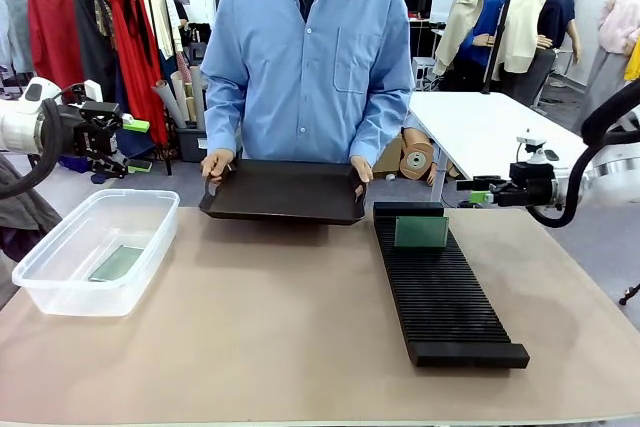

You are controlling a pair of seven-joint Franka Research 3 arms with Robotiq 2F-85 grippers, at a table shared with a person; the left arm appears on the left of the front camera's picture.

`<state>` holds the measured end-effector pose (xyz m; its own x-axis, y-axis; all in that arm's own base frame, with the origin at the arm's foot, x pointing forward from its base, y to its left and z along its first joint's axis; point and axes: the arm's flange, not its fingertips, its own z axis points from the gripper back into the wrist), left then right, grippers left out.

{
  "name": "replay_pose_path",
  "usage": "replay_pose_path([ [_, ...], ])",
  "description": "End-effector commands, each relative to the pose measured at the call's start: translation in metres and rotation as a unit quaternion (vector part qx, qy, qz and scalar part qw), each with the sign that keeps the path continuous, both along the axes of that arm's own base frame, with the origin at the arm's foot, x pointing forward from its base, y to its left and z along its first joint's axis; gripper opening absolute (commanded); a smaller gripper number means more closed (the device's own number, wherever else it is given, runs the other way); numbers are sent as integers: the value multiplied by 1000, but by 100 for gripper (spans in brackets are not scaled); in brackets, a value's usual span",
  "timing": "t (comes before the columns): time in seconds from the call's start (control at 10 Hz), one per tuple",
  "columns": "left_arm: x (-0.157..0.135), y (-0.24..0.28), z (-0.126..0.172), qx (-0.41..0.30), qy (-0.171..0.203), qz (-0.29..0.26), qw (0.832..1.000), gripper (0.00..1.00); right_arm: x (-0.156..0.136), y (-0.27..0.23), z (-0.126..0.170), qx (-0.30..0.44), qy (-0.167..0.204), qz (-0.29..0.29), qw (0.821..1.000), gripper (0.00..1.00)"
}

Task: Sort PCBs into racks and boxes based on the side picked up.
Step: If the short side of the Blank PCB is picked up, insert it into the PCB Rack ; if the long side is picked up, place it in the Organizing box.

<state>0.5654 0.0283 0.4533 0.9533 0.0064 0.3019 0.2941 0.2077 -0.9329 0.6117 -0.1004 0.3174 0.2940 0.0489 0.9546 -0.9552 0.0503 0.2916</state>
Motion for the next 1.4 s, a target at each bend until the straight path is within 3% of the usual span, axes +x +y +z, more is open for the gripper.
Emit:
replay_pose_path([
  [0.0, -1, 1, 2, 0, -2, 2, 1000, 100, -38, 12, 27, 15, 85, 2, 996, 100],
  [0.3, -1, 1, 2, 0, -2, 2, 1000, 100, -67, 20, 67, -5, 249, 46, 967, 100],
  [0.7, -1, 1, 2, 0, -2, 2, 1000, 100, -91, 34, 86, -86, 392, 37, 915, 100],
  [1.0, -1, 1, 2, 0, -2, 2, 1000, 100, -99, 40, 89, -36, 449, 27, 892, 100],
  [1.3, -1, 1, 2, 0, -2, 2, 1000, 100, -101, 37, 90, 6, 450, 25, 893, 100],
])
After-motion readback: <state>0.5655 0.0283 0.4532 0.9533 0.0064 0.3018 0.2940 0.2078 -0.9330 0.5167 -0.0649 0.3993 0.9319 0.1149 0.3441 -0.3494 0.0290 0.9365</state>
